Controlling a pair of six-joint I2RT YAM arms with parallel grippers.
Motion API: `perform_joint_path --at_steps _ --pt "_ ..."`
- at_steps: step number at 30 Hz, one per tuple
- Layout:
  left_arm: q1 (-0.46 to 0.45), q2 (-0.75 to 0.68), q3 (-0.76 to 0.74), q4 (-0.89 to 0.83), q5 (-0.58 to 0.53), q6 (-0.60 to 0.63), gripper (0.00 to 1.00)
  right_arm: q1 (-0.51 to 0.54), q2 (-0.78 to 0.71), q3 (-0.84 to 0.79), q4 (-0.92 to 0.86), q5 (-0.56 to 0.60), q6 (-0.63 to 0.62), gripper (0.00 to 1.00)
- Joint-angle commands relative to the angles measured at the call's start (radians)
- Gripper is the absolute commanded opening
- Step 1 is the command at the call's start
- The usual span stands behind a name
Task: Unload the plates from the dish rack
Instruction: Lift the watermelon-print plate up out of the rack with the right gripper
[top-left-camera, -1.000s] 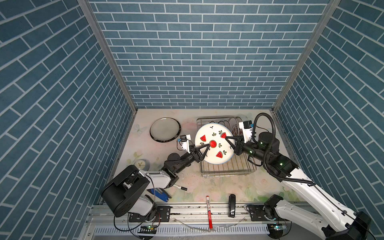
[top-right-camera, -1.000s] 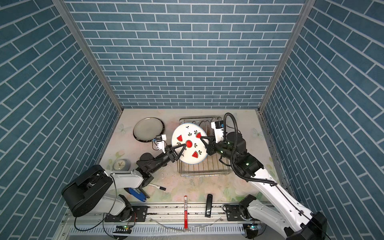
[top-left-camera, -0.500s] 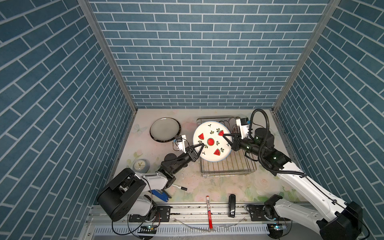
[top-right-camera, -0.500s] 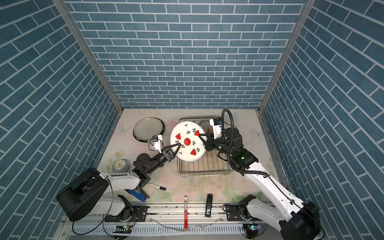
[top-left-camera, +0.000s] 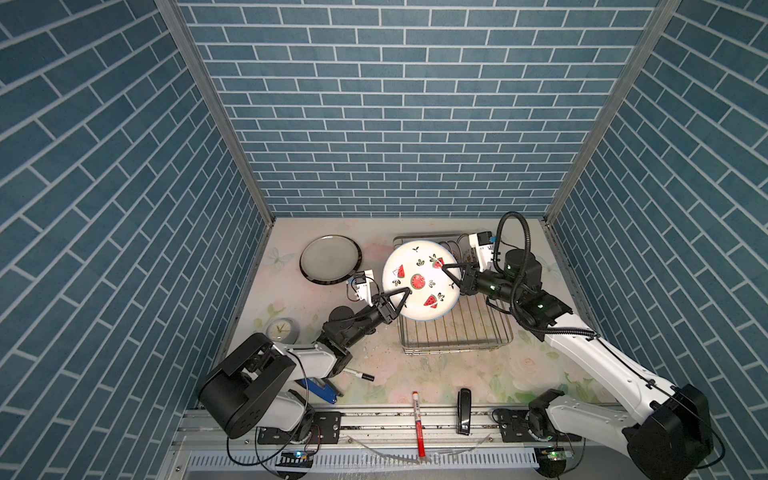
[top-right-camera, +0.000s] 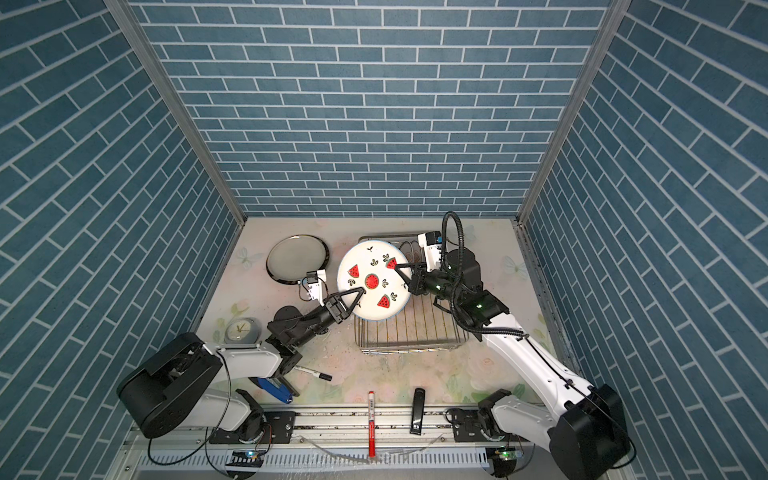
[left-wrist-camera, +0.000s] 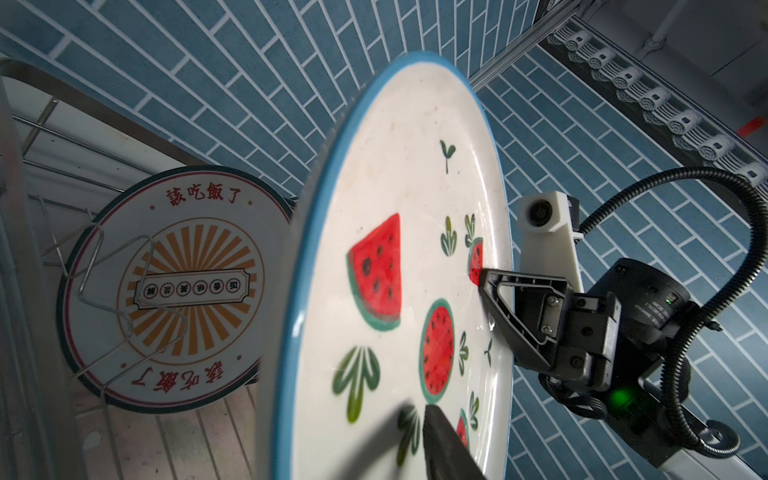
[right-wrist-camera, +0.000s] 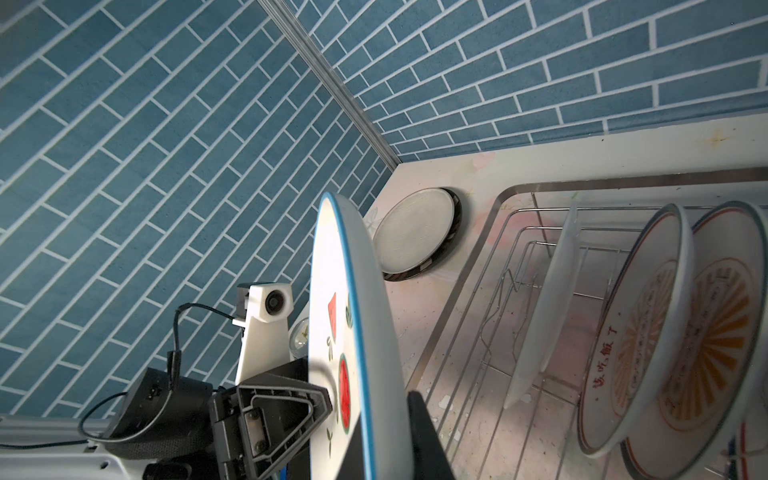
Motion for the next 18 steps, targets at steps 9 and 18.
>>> perform_joint_path --at_steps 9,18 --pt "-0.017 -0.014 0.035 0.084 0.045 -0.011 0.32 -0.011 0.019 0.002 0.150 -0.039 0.064 0.00" --pt "-0.017 -0.015 0.045 0.084 -0.004 -0.052 0.27 -0.010 0.010 -0.053 0.178 0.002 0.060 0.02"
